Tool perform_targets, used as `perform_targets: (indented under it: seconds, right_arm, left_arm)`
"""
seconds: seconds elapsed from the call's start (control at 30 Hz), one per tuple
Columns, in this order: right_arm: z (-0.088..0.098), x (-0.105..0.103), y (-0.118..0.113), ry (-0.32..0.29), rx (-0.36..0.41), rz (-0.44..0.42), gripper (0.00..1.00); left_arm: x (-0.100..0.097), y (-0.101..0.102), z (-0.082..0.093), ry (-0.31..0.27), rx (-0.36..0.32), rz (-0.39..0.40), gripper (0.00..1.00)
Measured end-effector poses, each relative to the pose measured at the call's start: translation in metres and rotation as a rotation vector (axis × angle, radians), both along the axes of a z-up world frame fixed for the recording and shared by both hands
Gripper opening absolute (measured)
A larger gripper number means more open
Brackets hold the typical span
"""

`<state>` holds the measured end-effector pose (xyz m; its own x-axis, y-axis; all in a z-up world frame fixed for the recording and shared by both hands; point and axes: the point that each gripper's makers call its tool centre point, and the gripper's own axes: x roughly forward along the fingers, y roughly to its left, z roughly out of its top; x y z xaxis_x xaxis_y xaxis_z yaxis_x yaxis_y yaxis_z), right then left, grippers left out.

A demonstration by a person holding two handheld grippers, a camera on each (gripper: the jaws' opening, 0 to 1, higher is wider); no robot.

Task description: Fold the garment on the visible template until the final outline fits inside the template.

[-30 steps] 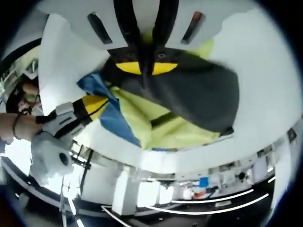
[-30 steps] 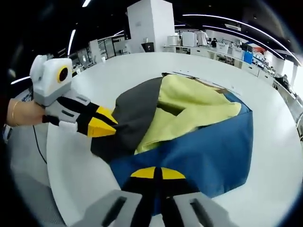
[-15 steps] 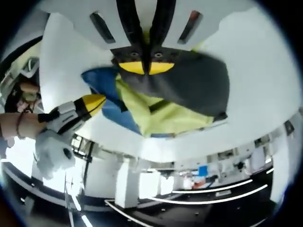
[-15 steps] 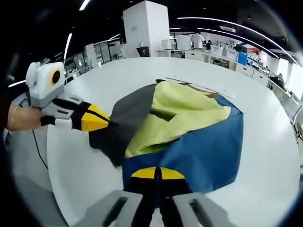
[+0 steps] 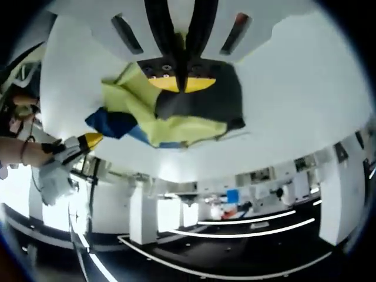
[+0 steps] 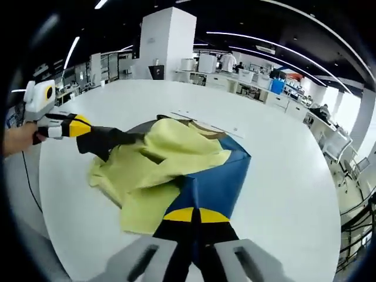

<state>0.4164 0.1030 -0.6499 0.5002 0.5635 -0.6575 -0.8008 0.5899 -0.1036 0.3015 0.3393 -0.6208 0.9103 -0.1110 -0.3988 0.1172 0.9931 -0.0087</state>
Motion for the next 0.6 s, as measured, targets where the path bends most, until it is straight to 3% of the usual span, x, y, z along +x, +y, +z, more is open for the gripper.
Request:
perform_targets:
  seconds: [0.33, 0.6]
  right_arm:
    - [0.012, 0.027, -0.027, -0.054, -0.025, -0.069, 0.00]
    - [0.014, 0.056, -0.066, -0.102, -0.074, -0.188, 0.00]
  left_arm:
    - [-0.014, 0.055, 0.001, -0.012, -0.024, 0.197, 0.00]
    - [-0.031, 0.100, -0.011, 0.020, -0.029, 0.349, 0.00]
